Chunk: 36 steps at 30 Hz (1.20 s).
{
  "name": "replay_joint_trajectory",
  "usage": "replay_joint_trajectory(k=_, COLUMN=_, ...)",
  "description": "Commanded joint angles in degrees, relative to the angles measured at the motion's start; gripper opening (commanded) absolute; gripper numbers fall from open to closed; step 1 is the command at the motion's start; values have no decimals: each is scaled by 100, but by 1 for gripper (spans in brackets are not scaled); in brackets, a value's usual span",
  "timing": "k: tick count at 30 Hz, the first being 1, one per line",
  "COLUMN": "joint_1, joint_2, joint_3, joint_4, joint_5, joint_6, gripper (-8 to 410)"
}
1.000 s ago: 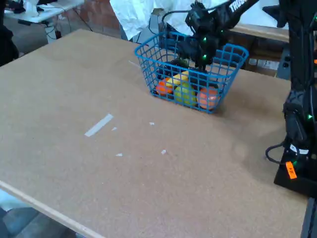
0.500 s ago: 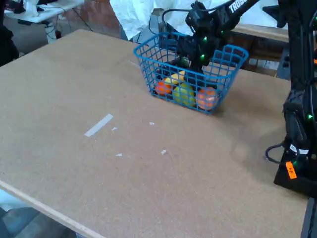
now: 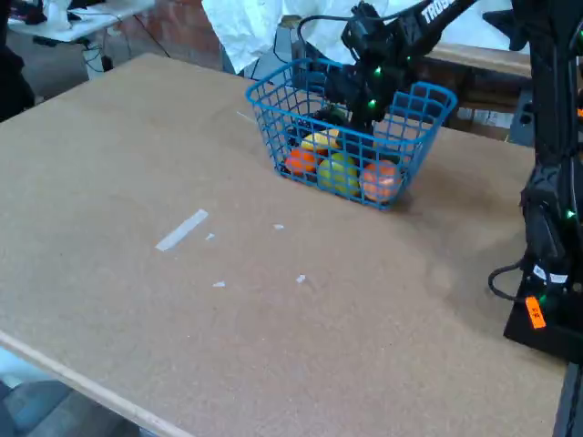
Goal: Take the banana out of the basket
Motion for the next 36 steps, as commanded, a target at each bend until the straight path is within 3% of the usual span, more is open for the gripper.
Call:
replay_joint_trajectory(k=1, joint_1=0, joint_2=2, joint_3=2, joint_4=-2, joint_5=-31, joint_6=52, gripper=45)
replay_joint_trajectory(k=4, joint_1=0, joint_2=0, joint_3=2, joint_4=0, joint_5=-28, joint_6=92, gripper=-5)
replay_joint_trajectory(k=19, joint_1=0, joint_2=-227, joint_3=2, joint_4=44, joint_5=70, joint_6=81, gripper=-1)
replay_joint_trajectory(k=36, joint_1=11, joint_2=-1475, joint_3=2, joint_4=92, joint_5=72, joint_6=46, gripper=-1)
